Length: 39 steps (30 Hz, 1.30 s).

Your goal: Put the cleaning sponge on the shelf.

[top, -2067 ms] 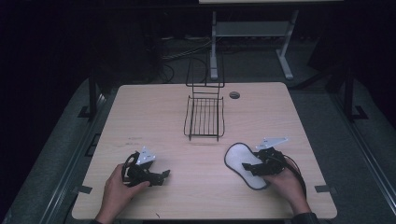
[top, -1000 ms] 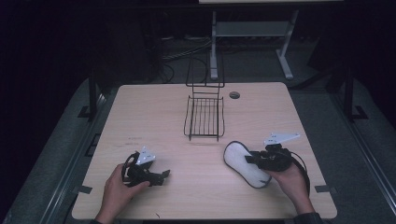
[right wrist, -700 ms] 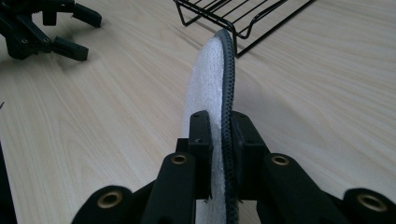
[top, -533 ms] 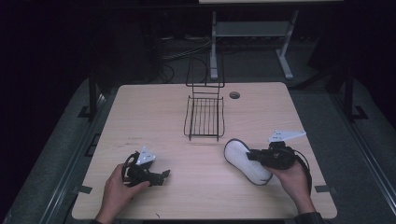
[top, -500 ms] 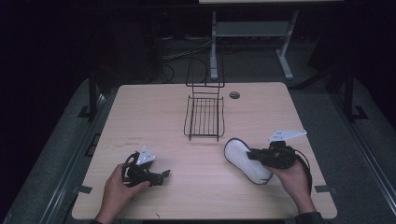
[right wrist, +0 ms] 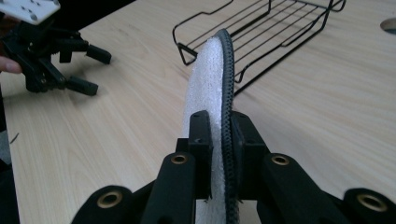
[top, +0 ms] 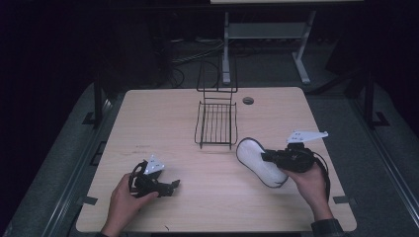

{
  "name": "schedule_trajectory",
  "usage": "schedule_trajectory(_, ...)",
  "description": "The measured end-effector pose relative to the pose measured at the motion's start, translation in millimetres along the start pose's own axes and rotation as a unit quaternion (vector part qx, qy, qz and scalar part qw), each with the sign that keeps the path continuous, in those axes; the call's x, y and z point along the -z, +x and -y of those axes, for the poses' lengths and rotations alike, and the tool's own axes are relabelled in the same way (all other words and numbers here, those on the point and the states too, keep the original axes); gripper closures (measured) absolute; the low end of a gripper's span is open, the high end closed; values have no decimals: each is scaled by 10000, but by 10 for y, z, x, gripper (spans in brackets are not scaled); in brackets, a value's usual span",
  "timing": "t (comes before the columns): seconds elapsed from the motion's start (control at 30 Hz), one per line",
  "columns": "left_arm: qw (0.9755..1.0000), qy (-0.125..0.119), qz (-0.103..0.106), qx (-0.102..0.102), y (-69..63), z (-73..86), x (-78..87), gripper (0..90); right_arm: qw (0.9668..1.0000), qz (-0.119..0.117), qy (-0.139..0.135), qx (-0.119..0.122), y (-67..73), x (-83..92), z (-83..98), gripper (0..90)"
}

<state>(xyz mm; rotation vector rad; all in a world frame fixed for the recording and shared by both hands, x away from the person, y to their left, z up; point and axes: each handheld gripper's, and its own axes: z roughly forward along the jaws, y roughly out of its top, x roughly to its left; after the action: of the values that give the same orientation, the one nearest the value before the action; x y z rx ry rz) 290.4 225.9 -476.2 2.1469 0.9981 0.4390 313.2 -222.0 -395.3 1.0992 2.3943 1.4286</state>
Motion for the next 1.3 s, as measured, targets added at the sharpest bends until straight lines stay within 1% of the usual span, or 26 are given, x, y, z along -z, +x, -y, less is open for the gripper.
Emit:
schedule_trajectory(0.1,10000,0,1,0,0,0,0,124,10000,-22,-40,-29,-7,7,-35,802)
schedule_trajectory(0.17,10000,0,1,0,0,0,0,124,9999,2,-125,37,-19,7,-84,802)
schedule_trajectory(0.27,10000,1,0,1,0,0,-1,124,9999,-6,-160,46,-19,10,-123,802)
schedule_trajectory(0.6,10000,1,-5,-1,2,-3,-3,123,9993,-35,-381,20,-61,7,-278,801)
schedule_trajectory(0.7,10000,5,-6,-6,3,-3,-3,124,9989,-72,-470,-2,-87,-17,-328,801)
schedule_trajectory(0.77,10000,11,-6,-14,4,-3,-2,124,9988,-71,-483,5,-93,-27,-340,801)
schedule_trajectory(0.8,10000,23,-2,-26,5,-3,0,124,9987,-69,-506,23,-103,-57,-381,801)
schedule_trajectory(0.9,10000,32,-2,-32,6,-4,1,124,9984,-95,-552,21,-112,-98,-430,801)
schedule_trajectory(1.3,10000,33,-2,-15,4,-5,1,124,9979,-67,-640,26,-149,-215,-600,801)
